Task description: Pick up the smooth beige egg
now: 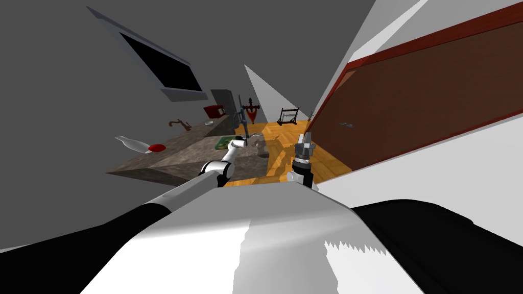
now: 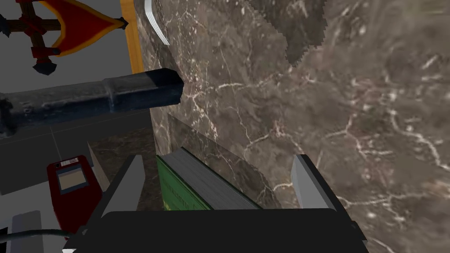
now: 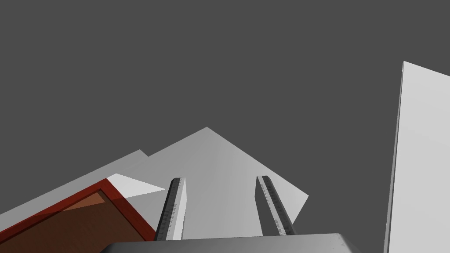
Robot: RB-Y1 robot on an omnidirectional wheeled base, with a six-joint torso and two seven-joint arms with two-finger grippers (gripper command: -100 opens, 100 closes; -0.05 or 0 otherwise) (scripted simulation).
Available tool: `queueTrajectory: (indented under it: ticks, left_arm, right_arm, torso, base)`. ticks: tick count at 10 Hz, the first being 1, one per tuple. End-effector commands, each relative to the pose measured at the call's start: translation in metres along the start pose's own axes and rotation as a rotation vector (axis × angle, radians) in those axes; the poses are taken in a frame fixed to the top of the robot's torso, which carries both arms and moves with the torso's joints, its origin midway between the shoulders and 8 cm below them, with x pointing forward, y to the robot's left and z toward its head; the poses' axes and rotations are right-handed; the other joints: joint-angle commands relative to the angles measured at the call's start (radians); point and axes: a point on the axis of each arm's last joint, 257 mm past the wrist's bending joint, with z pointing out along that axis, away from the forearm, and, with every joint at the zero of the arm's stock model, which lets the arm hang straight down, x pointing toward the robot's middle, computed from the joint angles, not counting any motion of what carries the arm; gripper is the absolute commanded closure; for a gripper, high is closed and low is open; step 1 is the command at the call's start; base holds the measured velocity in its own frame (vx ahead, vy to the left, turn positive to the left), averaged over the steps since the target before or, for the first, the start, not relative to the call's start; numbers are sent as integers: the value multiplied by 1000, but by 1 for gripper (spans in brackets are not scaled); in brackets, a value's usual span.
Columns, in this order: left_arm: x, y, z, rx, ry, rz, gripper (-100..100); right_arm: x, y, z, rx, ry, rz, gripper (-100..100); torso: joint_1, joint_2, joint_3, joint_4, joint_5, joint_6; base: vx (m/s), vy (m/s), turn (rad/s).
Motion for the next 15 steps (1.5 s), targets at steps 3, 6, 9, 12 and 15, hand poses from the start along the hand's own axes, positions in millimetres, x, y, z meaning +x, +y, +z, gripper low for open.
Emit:
queueTrajectory:
  ticks: [3,6,9,12,15]
  left_arm:
    - [24,17,1,-109,18,-5,-100]
    - [47,29,-1,-190,38,-3,-100]
    - [57,43,-2,-241,44,-1,-100]
    - [83,66,-9,-331,67,10,-100]
    - [86,69,-9,-339,70,11,0]
  right_arm:
    - [0,0,0,0,0,0,0]
    - [0,0,0,0,0,0,0]
    - [0,0,0,0,0,0,0]
    - [0,0,0,0,0,0,0]
    - [0,0,0,0,0,0,0]
  torso:
    - [0,0,0,0,0,0]
    - [0,-1,0,0,0,0]
    - [1,0,0,0,0,0]
    - [-2,-1,-1,0,0,0]
    - [1,-1,-1,0,0,0]
  base:
    - [25,-49,18]
    - [36,-53,16]
    - [19,-36,6]
    - [48,-69,9]
    - [33,-30,-1]
